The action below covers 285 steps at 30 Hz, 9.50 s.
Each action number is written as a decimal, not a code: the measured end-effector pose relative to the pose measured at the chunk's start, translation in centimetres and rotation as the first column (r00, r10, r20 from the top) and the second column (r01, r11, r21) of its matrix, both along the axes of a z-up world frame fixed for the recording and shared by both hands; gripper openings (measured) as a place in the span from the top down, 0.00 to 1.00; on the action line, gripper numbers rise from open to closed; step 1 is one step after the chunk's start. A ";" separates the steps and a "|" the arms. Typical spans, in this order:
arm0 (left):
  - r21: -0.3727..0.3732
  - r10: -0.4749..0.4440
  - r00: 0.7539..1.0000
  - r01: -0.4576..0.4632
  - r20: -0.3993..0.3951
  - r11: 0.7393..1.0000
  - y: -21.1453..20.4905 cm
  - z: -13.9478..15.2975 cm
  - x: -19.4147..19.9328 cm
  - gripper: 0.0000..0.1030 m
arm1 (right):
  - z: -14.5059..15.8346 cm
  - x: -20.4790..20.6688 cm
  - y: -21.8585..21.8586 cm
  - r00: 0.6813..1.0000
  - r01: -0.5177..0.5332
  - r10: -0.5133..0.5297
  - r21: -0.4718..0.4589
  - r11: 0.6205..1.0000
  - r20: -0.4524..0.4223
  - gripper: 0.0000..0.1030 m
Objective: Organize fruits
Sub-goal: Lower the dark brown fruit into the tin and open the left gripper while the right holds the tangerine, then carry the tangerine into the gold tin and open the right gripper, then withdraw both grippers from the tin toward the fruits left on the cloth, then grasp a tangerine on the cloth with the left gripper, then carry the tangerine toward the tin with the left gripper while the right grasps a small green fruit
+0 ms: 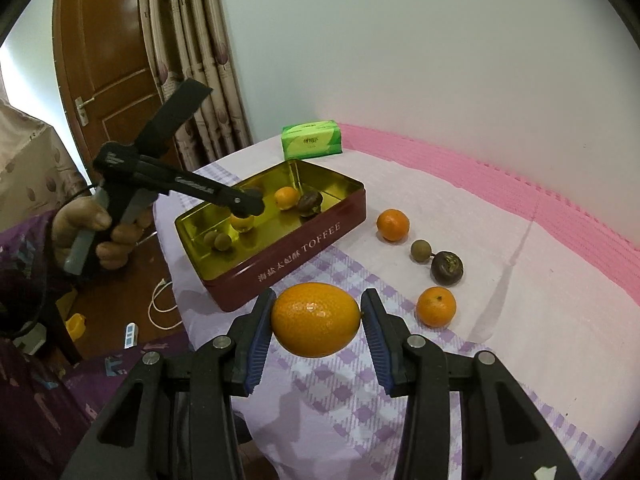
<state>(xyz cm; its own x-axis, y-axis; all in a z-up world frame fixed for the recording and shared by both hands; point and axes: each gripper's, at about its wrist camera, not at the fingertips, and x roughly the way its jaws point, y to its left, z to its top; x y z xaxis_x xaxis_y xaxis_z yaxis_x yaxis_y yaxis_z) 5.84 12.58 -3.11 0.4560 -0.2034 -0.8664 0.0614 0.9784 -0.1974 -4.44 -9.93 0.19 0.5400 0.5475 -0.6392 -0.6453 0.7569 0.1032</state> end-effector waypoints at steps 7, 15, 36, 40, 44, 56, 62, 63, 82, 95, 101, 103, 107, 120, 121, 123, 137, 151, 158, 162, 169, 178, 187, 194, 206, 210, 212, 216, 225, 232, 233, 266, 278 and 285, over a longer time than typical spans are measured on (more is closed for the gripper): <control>0.013 -0.002 1.000 0.003 -0.022 1.000 -0.2 -1.0 0.4 0.58 | 0.3 0.0 -0.3 1.000 0.008 -0.008 0.002 1.000 0.001 0.61; 0.072 -0.036 0.999 0.038 -0.037 0.997 -1.4 -1.6 -0.3 0.58 | 0.2 0.1 -0.2 1.000 0.017 -0.017 -0.003 1.000 -0.009 0.60; 0.096 -0.033 0.997 0.039 -0.068 0.995 -2.2 -1.7 -2.1 0.58 | 0.4 -0.5 0.1 1.000 0.028 -0.028 -0.017 0.999 -0.006 0.60; 0.097 -0.026 0.997 0.033 -0.069 0.995 -2.2 -1.5 -2.5 0.58 | 0.5 -0.7 0.2 1.000 0.029 -0.030 -0.017 0.999 -0.003 0.60; 0.097 -0.020 0.997 0.027 -0.071 0.995 -2.2 -1.3 -2.9 0.58 | 0.6 -0.9 0.3 1.000 0.026 -0.026 -0.024 0.999 0.001 0.60; 0.097 -0.017 0.998 0.024 -0.067 0.995 -2.3 -1.0 -4.1 0.57 | 1.1 -1.7 1.1 1.000 0.021 -0.021 -0.041 0.999 0.012 0.60; 0.113 -0.009 0.999 0.013 -0.042 0.994 -2.2 -0.1 -4.9 0.57 | 1.5 -2.0 1.4 1.000 0.014 -0.013 -0.048 0.999 0.022 0.60; 0.114 -0.007 0.999 0.011 -0.041 0.993 -2.2 0.0 -5.0 0.57 | 1.5 -2.1 1.4 1.000 0.013 -0.012 -0.049 0.999 0.023 0.60; 0.185 0.110 0.992 -0.120 0.064 0.976 0.1 3.3 -8.3 0.31 | 3.9 -0.8 5.6 0.995 -0.077 0.080 -0.058 0.995 0.064 0.60; 0.199 0.356 0.930 -0.368 0.096 0.908 6.2 2.8 -8.1 0.31 | 3.2 2.4 10.2 0.990 -0.139 0.141 -0.067 0.988 0.026 0.60; 0.269 0.340 0.933 -0.360 0.117 0.893 5.4 2.5 -7.8 0.28 | 1.9 4.8 12.8 0.985 -0.174 0.173 -0.067 0.982 -0.016 0.60; 0.276 0.340 0.932 -0.362 0.125 0.890 5.4 2.5 -7.8 0.26 | 1.2 6.1 13.7 0.984 -0.175 0.173 -0.072 0.982 -0.037 0.60; 0.281 0.347 0.929 -0.369 0.126 0.886 5.7 2.5 -7.6 0.24 | -0.3 8.1 15.1 0.984 -0.163 0.157 -0.078 0.984 -0.083 0.60; 0.281 0.348 0.932 -0.361 0.099 0.889 5.9 1.9 -7.2 0.23 | -3.2 11.8 17.5 0.977 -0.133 0.113 -0.100 0.986 -0.179 0.59; 0.279 0.348 0.933 -0.361 0.096 0.890 5.9 1.9 -7.2 0.23 | -3.3 11.9 17.7 0.977 -0.133 0.113 -0.101 0.986 -0.180 0.59; 0.275 0.349 0.933 -0.360 0.091 0.891 5.9 1.8 -7.1 0.22 | -3.3 12.2 18.1 0.977 -0.135 0.115 -0.103 0.985 -0.182 0.59; 0.294 0.344 0.936 -0.351 0.077 0.889 5.8 1.6 -6.9 0.22 | -2.9 12.6 17.7 0.980 -0.101 0.088 -0.064 0.993 -0.179 0.59; 0.324 0.327 0.940 -0.341 0.097 0.882 5.2 1.7 -7.0 0.22 | -1.6 9.6 12.2 0.986 -0.001 0.003 0.012 1.000 -0.167 0.44; 0.341 0.327 0.938 -0.345 0.111 0.874 4.8 1.9 -7.2 0.21 | -0.7 7.5 6.8 0.986 0.089 -0.081 0.056 0.994 -0.144 0.32; 0.355 0.321 0.939 -0.343 0.120 0.870 4.4 2.0 -7.3 0.21 | -1.0 6.8 2.6 0.976 0.175 -0.163 0.074 0.982 -0.145 0.29; 0.389 0.306 0.944 -0.331 0.128 0.860 3.7 1.8 -7.2 0.19 | -2.7 6.2 -4.9 0.924 0.360 -0.354 0.019 0.933 -0.145 0.25; 0.422 0.275 0.951 -0.310 0.143 0.852 2.9 1.5 -7.0 0.18 | -5.6 7.0 -11.9 0.835 0.527 -0.541 -0.136 0.839 -0.103 0.13; 0.365 0.092 0.978 -0.155 0.185 0.918 -0.7 3.6 -6.9 0.18 | -8.0 8.5 -15.7 0.782 0.585 -0.616 -0.229 0.778 -0.095 0.08; 0.379 -0.187 0.967 0.110 0.174 0.919 -6.8 5.5 -3.8 0.18 | -9.3 9.3 -17.3 0.744 0.622 -0.660 -0.254 0.741 -0.105 0.01; 0.400 -0.600 0.799 0.536 0.044 0.744 -15.9 3.0 6.0 0.23 | -9.5 9.6 -17.2 0.741 0.633 -0.666 -0.241 0.736 -0.087 0.00; 0.369 -0.673 0.738 0.639 -0.047 0.675 -17.4 0.7 9.0 0.27 | -9.5 9.7 -17.0 0.741 0.633 -0.665 -0.240 0.736 -0.086 0.00; 0.351 -0.696 0.711 0.678 -0.094 0.645 -17.7 -0.5 10.2 0.35 | -9.5 9.7 -17.0 0.741 0.633 -0.665 -0.240 0.736 -0.086 0.00; 0.347 -0.717 0.677 0.721 -0.168 0.600 -18.0 -2.6 12.1 0.40 | -9.5 9.9 -17.1 0.742 0.632 -0.665 -0.239 0.737 -0.087 0.00; 0.278 -0.707 0.660 0.749 -0.252 0.601 -17.8 -6.3 14.4 0.58 | -9.5 9.9 -17.1 0.742 0.632 -0.665 -0.239 0.737 -0.086 0.00; 0.235 -0.535 0.839 0.542 -0.097 0.807 -15.8 -3.6 12.6 0.59 | -9.4 10.0 -16.9 0.741 0.633 -0.665 -0.237 0.737 -0.087 0.00; 0.198 -0.489 0.869 0.493 -0.073 0.847 -15.2 -2.7 11.9 0.59 | -9.5 10.1 -16.9 0.742 0.633 -0.665 -0.237 0.737 -0.087 0.00; -0.036 -0.074 0.995 0.077 0.068 0.996 -7.7 4.6 -5.2 0.59 | -3.0 11.7 -6.3 0.982 0.167 -0.178 -0.142 0.976 -0.070 0.20; -0.072 -0.040 0.998 0.044 0.053 0.996 -5.5 3.5 -4.2 0.59 | -5.3 18.7 4.7 0.975 -0.212 0.163 -0.432 0.876 -0.148 0.57; -0.071 -0.037 0.999 0.040 0.031 0.997 -5.2 2.9 -3.8 0.59 | -8.4 20.8 5.9 0.959 -0.265 0.169 -0.500 0.824 -0.229 0.69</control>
